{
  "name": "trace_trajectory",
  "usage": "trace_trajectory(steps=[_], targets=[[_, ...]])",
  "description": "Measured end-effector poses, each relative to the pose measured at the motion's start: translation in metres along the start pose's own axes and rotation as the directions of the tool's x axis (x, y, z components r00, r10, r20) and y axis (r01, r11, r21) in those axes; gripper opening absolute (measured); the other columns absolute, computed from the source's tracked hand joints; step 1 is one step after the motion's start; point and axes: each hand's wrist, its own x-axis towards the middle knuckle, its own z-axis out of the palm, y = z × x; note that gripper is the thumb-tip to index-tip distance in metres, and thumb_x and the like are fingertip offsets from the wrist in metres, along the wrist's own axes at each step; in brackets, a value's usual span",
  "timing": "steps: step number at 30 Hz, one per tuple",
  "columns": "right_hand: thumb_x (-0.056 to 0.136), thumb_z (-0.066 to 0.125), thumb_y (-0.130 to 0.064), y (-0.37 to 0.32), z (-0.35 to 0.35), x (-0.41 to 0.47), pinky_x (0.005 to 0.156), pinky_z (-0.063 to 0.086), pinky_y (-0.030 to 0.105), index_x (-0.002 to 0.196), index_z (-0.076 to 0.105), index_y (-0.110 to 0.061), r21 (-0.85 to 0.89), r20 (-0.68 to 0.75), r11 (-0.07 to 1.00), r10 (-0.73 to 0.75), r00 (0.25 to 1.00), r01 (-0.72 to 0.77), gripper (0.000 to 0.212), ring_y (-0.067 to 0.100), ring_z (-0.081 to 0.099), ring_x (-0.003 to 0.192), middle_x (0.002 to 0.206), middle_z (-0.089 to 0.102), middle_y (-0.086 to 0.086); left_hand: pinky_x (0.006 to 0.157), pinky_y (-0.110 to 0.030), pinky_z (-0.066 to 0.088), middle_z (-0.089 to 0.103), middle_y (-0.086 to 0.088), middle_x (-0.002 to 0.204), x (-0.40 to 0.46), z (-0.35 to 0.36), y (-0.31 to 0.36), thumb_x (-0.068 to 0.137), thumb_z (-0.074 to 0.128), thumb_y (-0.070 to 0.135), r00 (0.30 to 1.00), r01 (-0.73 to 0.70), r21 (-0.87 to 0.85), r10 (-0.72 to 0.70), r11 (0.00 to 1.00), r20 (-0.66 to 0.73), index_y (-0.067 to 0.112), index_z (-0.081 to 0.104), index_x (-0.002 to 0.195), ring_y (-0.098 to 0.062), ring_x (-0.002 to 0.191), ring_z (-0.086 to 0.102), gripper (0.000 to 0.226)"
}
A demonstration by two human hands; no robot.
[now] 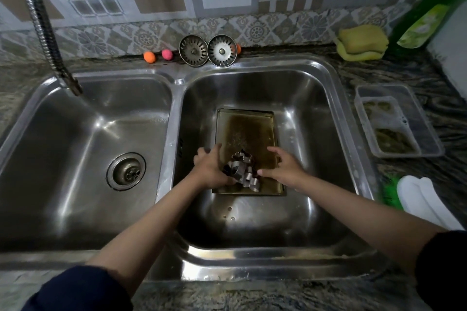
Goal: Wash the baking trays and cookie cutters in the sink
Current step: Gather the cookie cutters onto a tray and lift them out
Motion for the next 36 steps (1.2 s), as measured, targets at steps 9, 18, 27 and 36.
trace_trajectory(steps=[9, 18, 27, 36], targets=[[0.081, 0.074, -0.028, 0.005, 0.013, -0.003, 0.104, 0.035, 0.035, 0.145, 0.031, -0.033, 0.118, -0.058, 0.992, 0.05, 0.997, -0.043, 0.077, 0.024, 0.03, 0.14, 0.155, 0.027, 0.001, 0.116, -0.043, 0.017, -0.002, -0.022, 0.156, 0.008, 0.027, -0.001, 0.057, 0.076, 0.065, 0.985, 0.049, -0.223, -0.011, 0.974, 0.171, 0.046, -0.007, 0.146, -0.038, 0.145, 0.003, 0.124], [0.078, 0.073, -0.039, 0.013, 0.014, -0.008, 0.1, 0.035, 0.034, 0.132, 0.046, -0.044, 0.168, -0.018, 0.985, -0.044, 0.999, 0.046, 0.06, 0.026, 0.03, 0.139, 0.152, 0.034, 0.0, 0.114, -0.038, 0.025, 0.003, -0.019, 0.149, 0.012, 0.036, -0.009, 0.058, 0.075, 0.067, 0.994, 0.06, -0.272, -0.031, 0.96, 0.108, 0.053, 0.017, 0.143, -0.043, 0.138, 0.024, 0.104], [0.047, 0.071, -0.079, 0.011, 0.023, -0.014, 0.11, 0.032, 0.044, 0.112, 0.053, -0.064, 0.138, -0.04, 0.986, -0.086, 0.995, 0.091, 0.07, 0.027, 0.028, 0.139, 0.149, 0.031, 0.001, 0.113, -0.034, 0.024, 0.001, -0.018, 0.153, 0.013, 0.025, -0.022, 0.064, 0.073, 0.062, 0.993, 0.073, -0.387, -0.03, 0.919, 0.115, 0.049, 0.028, 0.141, -0.037, 0.141, 0.018, 0.09], [0.05, 0.084, -0.054, -0.002, 0.006, -0.027, 0.1, 0.037, 0.033, 0.104, 0.058, -0.056, 0.12, -0.169, 0.96, -0.23, 0.958, 0.252, 0.06, 0.013, 0.042, 0.129, 0.134, 0.049, -0.012, 0.109, -0.035, 0.036, 0.05, -0.005, 0.135, 0.008, 0.036, -0.014, 0.048, 0.073, 0.076, 0.994, 0.004, -0.461, 0.049, 0.887, 0.102, 0.064, 0.043, 0.11, -0.024, 0.127, 0.047, 0.07]])
